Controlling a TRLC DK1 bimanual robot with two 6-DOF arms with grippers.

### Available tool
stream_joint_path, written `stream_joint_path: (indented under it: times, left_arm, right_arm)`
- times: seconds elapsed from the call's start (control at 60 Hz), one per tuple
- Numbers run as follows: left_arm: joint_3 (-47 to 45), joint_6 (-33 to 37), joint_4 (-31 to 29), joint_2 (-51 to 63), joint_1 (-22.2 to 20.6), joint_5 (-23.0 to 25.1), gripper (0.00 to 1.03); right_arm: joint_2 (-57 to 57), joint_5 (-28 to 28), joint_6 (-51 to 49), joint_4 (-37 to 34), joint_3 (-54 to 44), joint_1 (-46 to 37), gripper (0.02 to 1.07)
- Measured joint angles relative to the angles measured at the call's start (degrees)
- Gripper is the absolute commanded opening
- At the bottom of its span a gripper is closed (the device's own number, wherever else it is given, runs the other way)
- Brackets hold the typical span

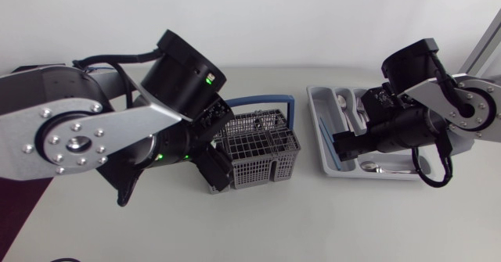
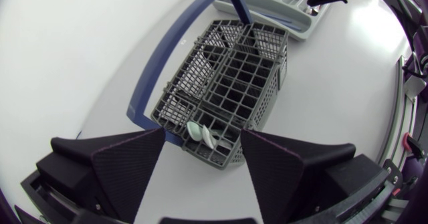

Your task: Unload the cutlery basket into the drawer organizer.

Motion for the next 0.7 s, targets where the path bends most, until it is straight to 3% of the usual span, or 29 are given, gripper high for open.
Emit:
stream_joint_path:
  times: [0.25,0.55,0.7]
  left_arm:
    - [1.51,-2.67,-3.52,3.34,-0.5,-0.76,0.9]
    - [2.93,-3.72,-3.52,5.9,-0.48,-1.66,0.59]
    - [2.93,-3.76,-3.5,6.64,-0.48,-1.66,0.58]
  right_arm:
    - [0.0,0.0,0.37,0.04,-0.7,0.17,1.03]
    - [0.13,0.0,0.37,0.07,-0.7,0.17,1.03]
    - [0.61,0.0,0.37,0.28,-0.7,0.17,1.03]
